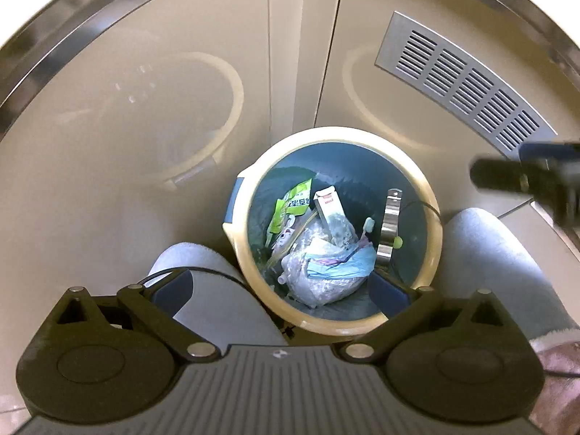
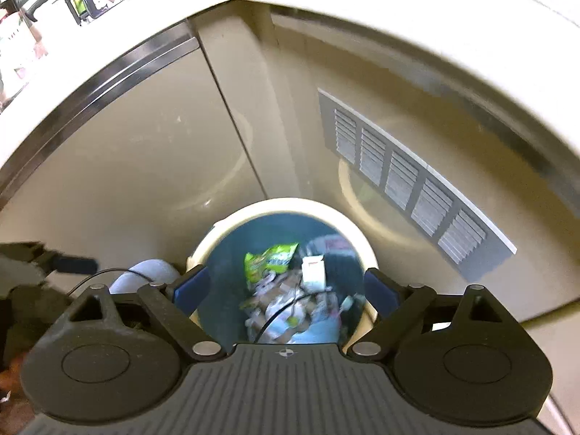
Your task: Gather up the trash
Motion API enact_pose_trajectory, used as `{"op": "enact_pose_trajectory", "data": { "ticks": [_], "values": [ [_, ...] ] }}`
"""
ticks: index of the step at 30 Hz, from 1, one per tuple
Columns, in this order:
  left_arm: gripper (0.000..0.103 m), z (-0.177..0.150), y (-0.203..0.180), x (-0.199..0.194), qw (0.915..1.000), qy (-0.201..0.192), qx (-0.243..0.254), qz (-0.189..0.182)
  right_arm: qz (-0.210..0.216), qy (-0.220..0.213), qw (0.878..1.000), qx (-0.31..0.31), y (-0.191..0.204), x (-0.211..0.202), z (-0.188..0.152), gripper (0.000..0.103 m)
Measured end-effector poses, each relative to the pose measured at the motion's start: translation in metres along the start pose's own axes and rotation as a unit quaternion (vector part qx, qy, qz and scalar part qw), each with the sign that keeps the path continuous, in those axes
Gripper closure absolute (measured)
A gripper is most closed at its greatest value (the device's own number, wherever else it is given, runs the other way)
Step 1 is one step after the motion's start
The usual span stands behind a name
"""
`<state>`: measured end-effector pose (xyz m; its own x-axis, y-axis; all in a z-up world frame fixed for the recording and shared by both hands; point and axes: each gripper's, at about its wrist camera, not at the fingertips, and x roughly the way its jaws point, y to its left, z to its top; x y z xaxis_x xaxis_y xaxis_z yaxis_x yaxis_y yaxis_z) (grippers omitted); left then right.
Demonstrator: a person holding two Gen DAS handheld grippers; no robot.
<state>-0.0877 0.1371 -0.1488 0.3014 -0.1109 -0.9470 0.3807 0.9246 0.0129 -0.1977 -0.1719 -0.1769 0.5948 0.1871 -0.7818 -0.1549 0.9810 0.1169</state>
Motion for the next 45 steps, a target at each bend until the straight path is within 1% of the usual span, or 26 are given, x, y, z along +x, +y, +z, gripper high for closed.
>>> {"op": "enact_pose_trajectory", "data": {
  "ticks": [4, 7, 10, 14, 15, 16, 18, 20, 21, 22, 23, 24, 25, 26, 27, 29, 30, 31, 32, 33, 34, 35, 39, 42, 43, 45],
  "values": [
    [0.0, -0.004, 0.004, -0.005, 0.9999, -0.002, -0.01, 0.002, 0.052, 0.004, 0.996, 0.071, -0.014, 0.003, 0.012, 0.011],
    [0.0, -0.008, 0.007, -0.005, 0.9999, -0.003, -0.013, 0.004, 0.045, 0.014, 0.995, 0.093, -0.014, 0.002, 0.022, 0.011],
    [0.0, -0.011, 0.01, 0.003, 0.9998, 0.001, -0.018, -0.001, 0.049, 0.021, 0.996, 0.065, 0.0, -0.007, 0.043, 0.011],
    [0.0, -0.01, 0.011, 0.01, 0.9997, 0.003, -0.018, -0.016, 0.047, 0.042, 0.998, -0.008, 0.031, -0.023, 0.087, 0.01],
    [0.0, -0.009, 0.01, 0.013, 0.9997, 0.004, -0.015, -0.019, 0.036, 0.041, 0.998, -0.038, 0.04, -0.025, 0.098, 0.009],
    [0.0, -0.007, 0.009, 0.016, 0.9997, 0.007, -0.012, -0.021, 0.017, 0.034, 0.997, -0.071, 0.049, -0.025, 0.106, 0.004],
    [0.0, -0.005, 0.01, 0.022, 0.9996, 0.012, -0.012, -0.024, -0.022, 0.03, 0.991, -0.126, 0.061, -0.015, 0.111, 0.0],
    [0.0, -0.004, 0.012, 0.029, 0.9993, 0.021, -0.016, -0.027, -0.066, 0.051, 0.983, -0.162, 0.064, 0.018, 0.099, 0.0],
    [0.0, -0.004, 0.012, 0.034, 0.999, 0.028, -0.02, -0.028, -0.096, 0.079, 0.978, -0.167, 0.06, 0.042, 0.089, 0.0],
    [0.0, -0.002, 0.012, 0.04, 0.9987, 0.034, -0.022, -0.03, -0.131, 0.121, 0.971, -0.16, 0.053, 0.067, 0.078, 0.002],
    [0.0, 0.001, 0.01, 0.046, 0.9984, 0.039, -0.023, -0.034, -0.15, 0.163, 0.965, -0.138, 0.044, 0.084, 0.067, 0.006],
    [0.0, 0.006, 0.008, 0.053, 0.9981, 0.044, -0.023, -0.037, -0.136, 0.191, 0.966, -0.11, 0.036, 0.091, 0.059, 0.016],
    [0.0, 0.011, 0.005, 0.059, 0.9979, 0.048, -0.025, -0.037, -0.105, 0.209, 0.969, -0.08, 0.028, 0.09, 0.054, 0.017],
    [0.0, 0.016, 0.002, 0.065, 0.9978, 0.047, -0.029, -0.038, -0.078, 0.217, 0.972, -0.055, 0.022, 0.083, 0.053, 0.017],
    [0.0, 0.022, -0.003, 0.071, 0.9977, 0.043, -0.031, -0.043, -0.061, 0.215, 0.974, -0.039, 0.017, 0.075, 0.054, 0.015],
    [0.0, 0.033, -0.017, 0.079, 0.9969, 0.042, -0.022, -0.063, -0.046, 0.197, 0.979, -0.024, 0.012, 0.056, 0.062, 0.008],
    [0.0, 0.038, -0.026, 0.084, 0.9962, 0.042, -0.009, -0.076, -0.046, 0.185, 0.981, -0.022, 0.009, 0.047, 0.066, 0.005],
    [0.0, 0.043, -0.031, 0.089, 0.9952, 0.038, -0.006, -0.09, -0.053, 0.173, 0.983, -0.021, 0.008, 0.04, 0.071, 0.008],
    [0.0, 0.047, -0.035, 0.094, 0.9946, 0.04, -0.011, -0.095, -0.078, 0.167, 0.983, -0.025, 0.008, 0.036, 0.074, 0.008],
    [0.0, 0.052, -0.038, 0.1, 0.9947, 0.05, -0.011, -0.09, -0.093, 0.156, 0.983, -0.03, 0.009, 0.03, 0.071, 0.008],
    [0.0, 0.055, -0.042, 0.107, 0.9955, 0.061, -0.006, -0.073, -0.085, 0.143, 0.986, -0.03, 0.005, 0.025, 0.072, 0.007],
    [0.0, 0.056, -0.042, 0.111, 0.9962, 0.061, -0.004, -0.062, -0.074, 0.135, 0.988, -0.022, 0.005, 0.022, 0.073, 0.006],
    [0.0, 0.055, -0.029, 0.131, 0.996, 0.079, -0.02, -0.037, -0.077, 0.134, 0.988, 0.007, -0.006, 0.02, 0.072, 0.006],
    [0.0, 0.052, -0.011, 0.149, 0.9954, 0.089, -0.029, 0.021, -0.074, 0.14, 0.987, 0.015, -0.01, 0.024, 0.071, 0.006],
    [0.0, 0.051, -0.002, 0.154, 0.9943, 0.094, -0.038, 0.033, -0.072, 0.14, 0.987, 0.016, -0.011, 0.025, 0.069, 0.006],
    [0.0, 0.052, 0.012, 0.16, 0.9918, 0.106, -0.06, 0.04, -0.069, 0.14, 0.988, 0.016, -0.009, 0.027, 0.069, 0.006]
  ]
}}
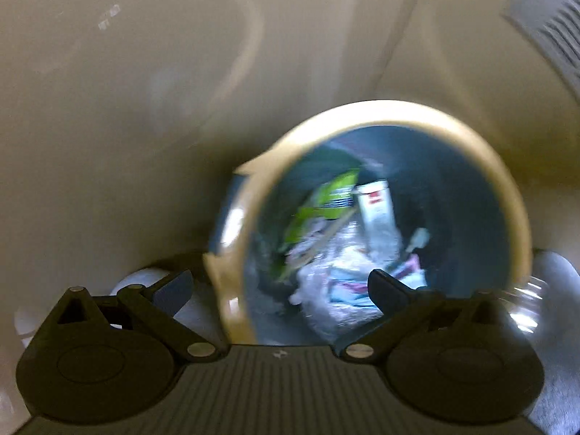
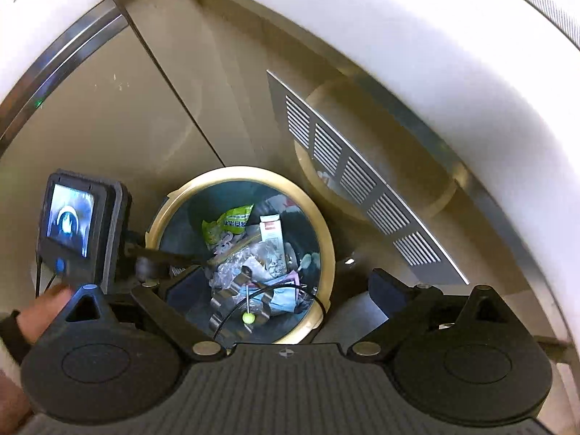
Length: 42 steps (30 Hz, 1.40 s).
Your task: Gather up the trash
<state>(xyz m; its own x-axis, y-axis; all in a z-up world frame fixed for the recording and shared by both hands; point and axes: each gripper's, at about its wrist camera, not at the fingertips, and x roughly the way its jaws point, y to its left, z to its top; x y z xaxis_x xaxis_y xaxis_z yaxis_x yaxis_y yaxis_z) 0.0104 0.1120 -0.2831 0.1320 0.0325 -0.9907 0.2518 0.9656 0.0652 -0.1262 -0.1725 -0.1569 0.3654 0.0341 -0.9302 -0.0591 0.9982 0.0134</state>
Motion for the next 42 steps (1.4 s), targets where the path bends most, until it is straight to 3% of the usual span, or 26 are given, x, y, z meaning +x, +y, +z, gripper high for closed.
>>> {"op": "enact_pose_trajectory", "data": {
  "ticks": [5, 10, 14, 18, 19, 21, 22, 23, 26, 29, 33, 37, 42],
  "values": [
    [0.0, -0.006, 0.007, -0.022, 0.9964, -0.02, 0.01, -0.082, 0.014, 0.005, 1.0, 0.003, 0.001, 0.012, -0.006, 0.006],
    [0.0, -0.015, -0.006, -0.038, 0.9805, -0.016, 0.026, -0.194, 0.015, 0.025, 0.999, 0.027, -0.002, 0.025, -0.011, 0.006],
    [0.0, -0.017, -0.032, -0.028, 0.9766, 0.019, 0.055, -0.207, 0.012, 0.018, 0.999, 0.023, 0.001, 0.023, -0.013, 0.006],
    [0.001, -0.021, -0.034, -0.023, 0.9786, 0.013, 0.035, -0.202, 0.009, 0.009, 1.0, 0.018, -0.001, 0.016, -0.014, 0.006],
    [0.005, -0.022, -0.033, -0.023, 0.9791, 0.007, 0.026, -0.201, 0.009, 0.009, 1.0, 0.019, 0.0, 0.016, -0.015, 0.005],
    [0.04, -0.023, -0.028, -0.027, 0.9777, -0.01, 0.018, -0.209, 0.009, 0.009, 1.0, 0.019, 0.0, 0.017, -0.016, 0.005],
    [0.067, -0.023, -0.026, -0.027, 0.9753, -0.009, 0.015, -0.22, 0.009, 0.009, 1.0, 0.018, 0.0, 0.017, -0.016, 0.005],
    [0.083, -0.023, -0.026, -0.023, 0.9732, -0.006, 0.006, -0.23, 0.007, 0.009, 1.0, 0.016, 0.001, 0.017, -0.017, 0.005],
    [0.096, -0.022, -0.022, -0.028, 0.9732, -0.023, -0.001, -0.229, 0.007, 0.009, 1.0, 0.01, 0.004, 0.02, -0.019, 0.005],
    [0.096, -0.019, -0.019, -0.031, 0.9782, -0.034, -0.005, -0.205, 0.007, 0.009, 1.0, 0.01, 0.003, 0.02, -0.019, 0.005],
    [0.096, -0.013, -0.01, -0.013, 0.989, -0.013, -0.023, -0.145, 0.01, 0.007, 1.0, 0.02, 0.0, 0.02, -0.018, 0.005],
    [0.096, -0.014, -0.004, -0.015, 0.9813, -0.014, -0.039, -0.188, 0.012, 0.005, 1.0, 0.019, 0.0, 0.019, -0.019, 0.005],
    [0.089, -0.014, -0.025, -0.029, 0.9758, -0.043, 0.003, -0.214, 0.012, 0.011, 1.0, 0.019, 0.001, 0.023, -0.018, 0.005]
  ]
}}
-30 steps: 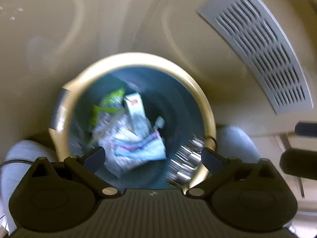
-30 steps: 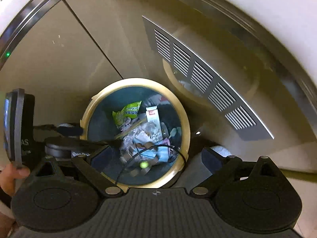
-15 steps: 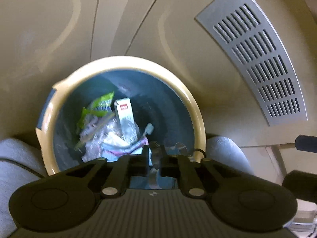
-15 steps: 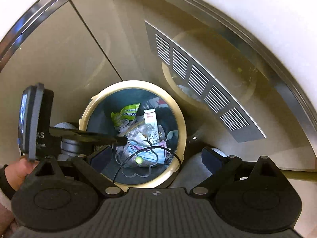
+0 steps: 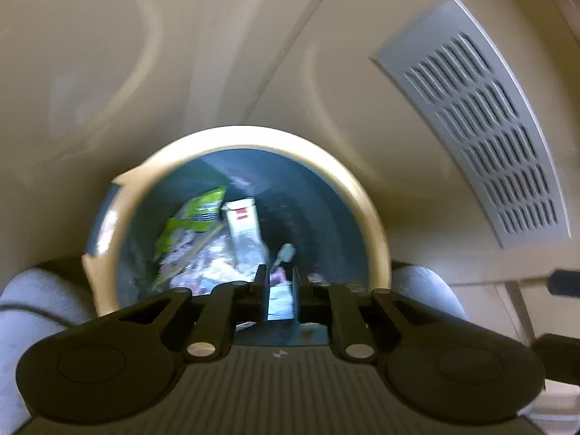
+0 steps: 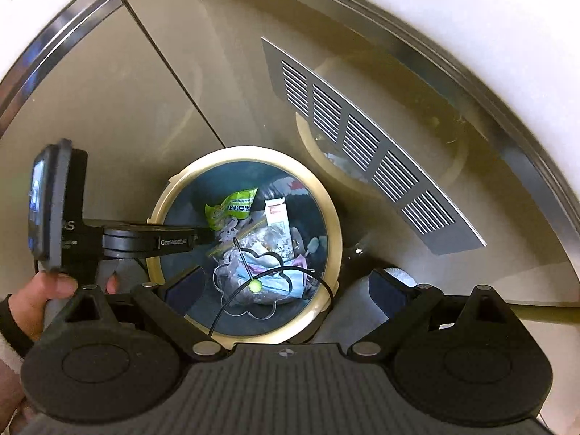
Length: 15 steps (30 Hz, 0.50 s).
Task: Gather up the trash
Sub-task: 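Close the left tool on the metal egg ring inside the bin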
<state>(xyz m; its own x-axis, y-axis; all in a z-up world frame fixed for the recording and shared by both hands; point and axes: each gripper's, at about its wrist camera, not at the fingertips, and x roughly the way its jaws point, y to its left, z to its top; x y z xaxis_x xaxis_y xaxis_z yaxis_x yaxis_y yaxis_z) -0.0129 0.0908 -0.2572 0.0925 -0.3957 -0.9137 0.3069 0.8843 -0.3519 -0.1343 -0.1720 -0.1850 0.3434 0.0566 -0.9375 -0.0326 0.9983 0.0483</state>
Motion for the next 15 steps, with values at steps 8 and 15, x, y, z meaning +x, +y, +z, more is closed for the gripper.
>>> {"op": "enact_pose_trajectory", "data": {
  "ticks": [8, 15],
  "values": [
    [0.088, -0.001, 0.006, 0.056, 0.9928, 0.067, 0.02, 0.097, 0.002, -0.006, 1.0, 0.001, -0.001, -0.005, 0.001, 0.005],
    [0.076, 0.01, 0.031, 0.025, 0.9972, 0.052, -0.049, 0.021, 0.0, 0.0, 1.0, 0.01, -0.002, -0.001, 0.0, 0.005]
  ]
}}
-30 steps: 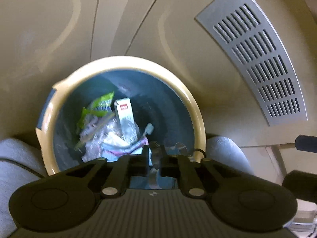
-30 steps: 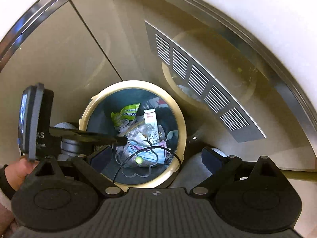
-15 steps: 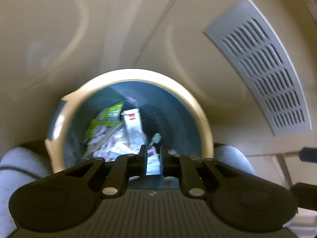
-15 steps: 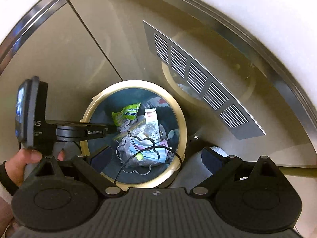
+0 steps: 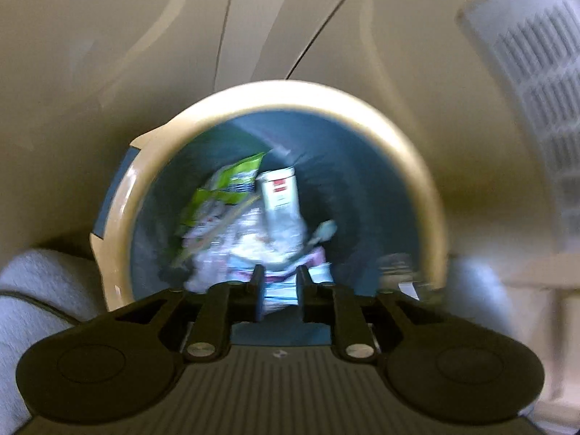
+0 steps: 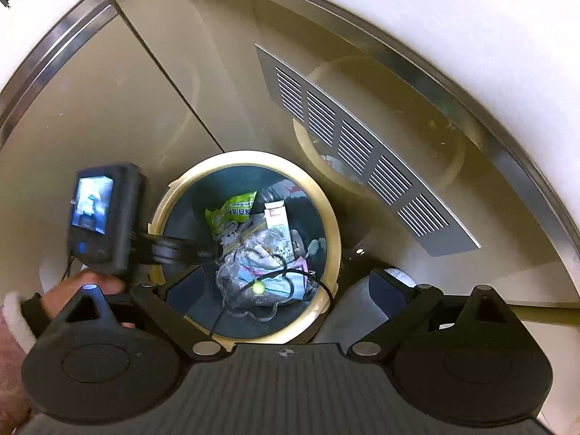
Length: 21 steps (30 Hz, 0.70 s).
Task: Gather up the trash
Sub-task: 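Close the left tool on the metal egg ring inside the bin, then lift the egg ring up out of the bin with the left tool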
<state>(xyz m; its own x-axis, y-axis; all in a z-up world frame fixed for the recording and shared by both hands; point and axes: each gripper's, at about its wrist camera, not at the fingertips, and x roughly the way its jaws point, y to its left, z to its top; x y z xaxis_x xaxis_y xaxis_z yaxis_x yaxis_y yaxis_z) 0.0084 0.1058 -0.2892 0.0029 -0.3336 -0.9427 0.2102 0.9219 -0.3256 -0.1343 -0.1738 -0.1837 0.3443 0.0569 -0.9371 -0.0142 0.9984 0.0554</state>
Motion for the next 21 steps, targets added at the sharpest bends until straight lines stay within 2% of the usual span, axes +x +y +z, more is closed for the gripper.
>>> {"op": "enact_pose_trajectory", "data": {
  "ticks": [2, 4, 7, 9, 11, 12, 13, 15, 21],
  "values": [
    [0.048, 0.001, 0.002, -0.015, 0.999, -0.009, -0.002, -0.045, 0.0, 0.002, 1.0, 0.0, 0.001, 0.001, 0.0, 0.005],
    [0.032, -0.001, 0.002, -0.021, 0.9974, -0.009, -0.002, -0.072, 0.002, 0.003, 1.0, -0.004, 0.002, 0.002, 0.0, 0.005],
    [0.03, -0.003, -0.011, -0.014, 0.9969, 0.004, 0.015, -0.077, 0.0, 0.004, 1.0, -0.008, 0.004, 0.002, 0.002, 0.005],
    [0.032, -0.005, -0.016, -0.008, 0.9964, 0.015, 0.017, -0.082, 0.001, 0.003, 1.0, -0.01, 0.004, 0.001, 0.002, 0.005],
    [0.053, -0.007, -0.017, -0.007, 0.9948, 0.021, 0.014, -0.099, 0.001, 0.002, 1.0, -0.014, 0.003, -0.001, 0.002, 0.005],
    [0.078, -0.007, -0.018, -0.006, 0.9938, 0.026, 0.011, -0.107, 0.0, 0.002, 1.0, -0.016, 0.002, -0.001, 0.001, 0.005],
    [0.086, -0.008, -0.016, -0.005, 0.9936, 0.03, 0.006, -0.109, -0.002, 0.002, 1.0, -0.016, 0.002, -0.001, 0.001, 0.005],
    [0.089, -0.007, -0.017, -0.007, 0.993, 0.025, 0.004, -0.116, -0.006, 0.002, 1.0, -0.013, 0.002, 0.0, 0.001, 0.005],
    [0.089, -0.002, -0.016, -0.025, 0.9901, 0.001, -0.015, -0.14, -0.005, 0.001, 1.0, -0.007, 0.002, -0.001, 0.0, 0.005]
  ]
}}
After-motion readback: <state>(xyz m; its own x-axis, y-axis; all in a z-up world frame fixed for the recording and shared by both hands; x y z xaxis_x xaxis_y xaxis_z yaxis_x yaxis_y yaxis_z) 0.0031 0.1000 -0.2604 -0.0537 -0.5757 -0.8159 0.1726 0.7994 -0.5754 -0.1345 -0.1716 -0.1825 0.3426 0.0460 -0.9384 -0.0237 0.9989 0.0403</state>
